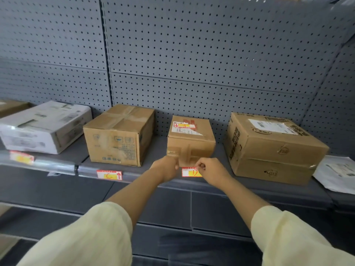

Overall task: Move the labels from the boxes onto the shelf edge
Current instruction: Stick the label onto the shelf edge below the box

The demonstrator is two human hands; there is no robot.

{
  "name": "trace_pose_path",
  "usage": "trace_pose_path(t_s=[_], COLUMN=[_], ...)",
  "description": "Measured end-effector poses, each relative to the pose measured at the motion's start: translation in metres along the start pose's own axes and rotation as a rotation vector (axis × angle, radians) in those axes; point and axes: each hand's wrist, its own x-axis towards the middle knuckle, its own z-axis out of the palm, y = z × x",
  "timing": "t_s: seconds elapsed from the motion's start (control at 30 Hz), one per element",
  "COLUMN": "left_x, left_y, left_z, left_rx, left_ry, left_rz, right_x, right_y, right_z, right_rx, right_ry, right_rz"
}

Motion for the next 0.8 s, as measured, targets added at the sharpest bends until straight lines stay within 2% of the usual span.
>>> trace_pose_path(t_s=[0.27,0.6,0.7,0.8], left_x=[-0.005,-0.008,-0.008,-0.006], left_y=[-0.007,-0.009,-0.007,-0.007], left_z=[0.013,0.022,0.021,0.023], left_rx=[0.075,0.309,0.328,0.312], left_ry=[0.040,0.030,0.029,-0.008], left_rz=[0.133,0.208,0.233,0.209], right_x=[-0.005,-0.016,-0.019,-0.022], right_y=[-0.001,0.006,0.007,0.007], right_z=[0.014,0.012,0.008,0.006], right_rx=[-0.043,-0.037,-0.010,-0.049], right_ry=[0.056,0.136,0.196,0.160], right_rz=[-0.043,-0.146,-0.178,-0.174])
